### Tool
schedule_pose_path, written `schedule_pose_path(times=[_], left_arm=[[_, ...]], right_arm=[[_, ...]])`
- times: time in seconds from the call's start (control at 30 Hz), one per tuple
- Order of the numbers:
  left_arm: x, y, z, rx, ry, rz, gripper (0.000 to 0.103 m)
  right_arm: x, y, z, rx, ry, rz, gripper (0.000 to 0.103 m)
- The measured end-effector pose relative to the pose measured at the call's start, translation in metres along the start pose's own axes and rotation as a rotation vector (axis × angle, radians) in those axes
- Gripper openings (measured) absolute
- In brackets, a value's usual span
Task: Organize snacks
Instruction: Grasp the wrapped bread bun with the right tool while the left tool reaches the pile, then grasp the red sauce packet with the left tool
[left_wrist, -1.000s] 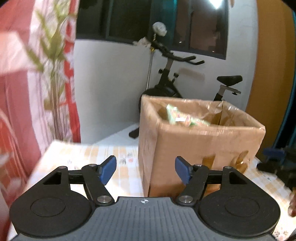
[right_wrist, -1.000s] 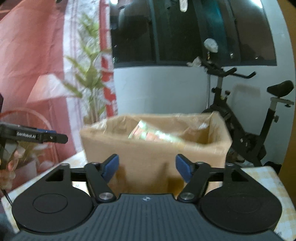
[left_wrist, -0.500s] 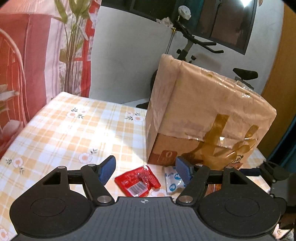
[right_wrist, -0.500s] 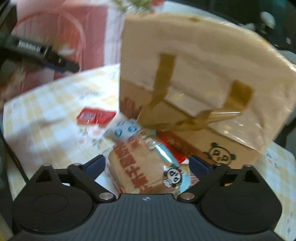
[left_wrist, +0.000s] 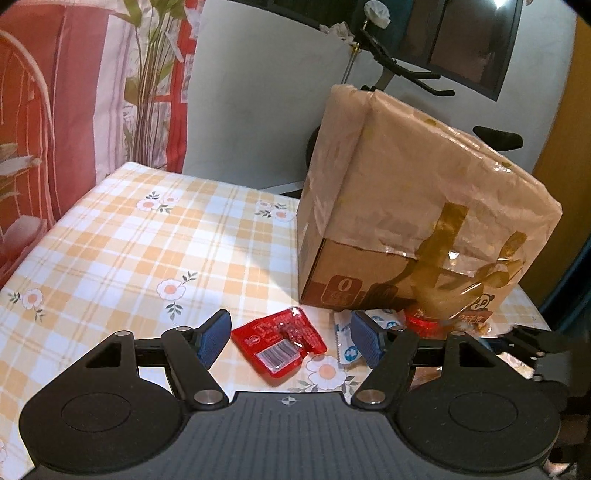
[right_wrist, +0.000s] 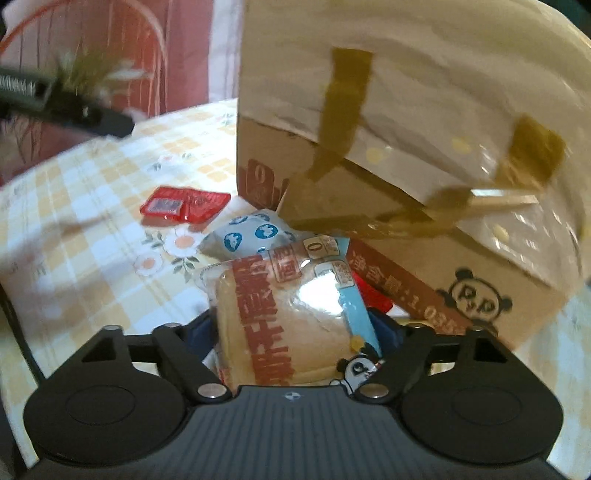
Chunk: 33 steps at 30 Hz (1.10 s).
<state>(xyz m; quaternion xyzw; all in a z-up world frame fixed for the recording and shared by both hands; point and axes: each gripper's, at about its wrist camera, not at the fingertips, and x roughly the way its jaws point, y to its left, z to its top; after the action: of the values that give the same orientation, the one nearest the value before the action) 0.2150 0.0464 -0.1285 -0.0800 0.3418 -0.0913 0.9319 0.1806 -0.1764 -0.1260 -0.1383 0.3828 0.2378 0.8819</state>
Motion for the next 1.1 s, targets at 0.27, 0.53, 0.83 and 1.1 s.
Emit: schedule_pose_path(times=[0.27, 0.53, 0.83, 1.1], left_arm=[[0.017, -0.002, -0.007, 0.019, 0.049, 0.007, 0.074], [0.045, 0.003, 0.0, 0.083, 0.089, 0.015, 0.074], [0.1, 0.012, 0.016, 0.05, 0.155, 0.013, 0.073], [0.109, -0.006, 0.011, 0.134, 0.177, 0.009, 0.074]], right_arm=[[-0.044, -0.018, -0.031, 0.297, -0.184, -0.152, 0.078], [-0.043, -0.031, -0.057, 0.381, -0.177, -0.243, 0.078], [-0.042, -0.034, -0.062, 0.396, -0.197, -0.221, 0.078], [-0.044, -0.038, -0.064, 0.403, -0.203, -0.206, 0.078]])
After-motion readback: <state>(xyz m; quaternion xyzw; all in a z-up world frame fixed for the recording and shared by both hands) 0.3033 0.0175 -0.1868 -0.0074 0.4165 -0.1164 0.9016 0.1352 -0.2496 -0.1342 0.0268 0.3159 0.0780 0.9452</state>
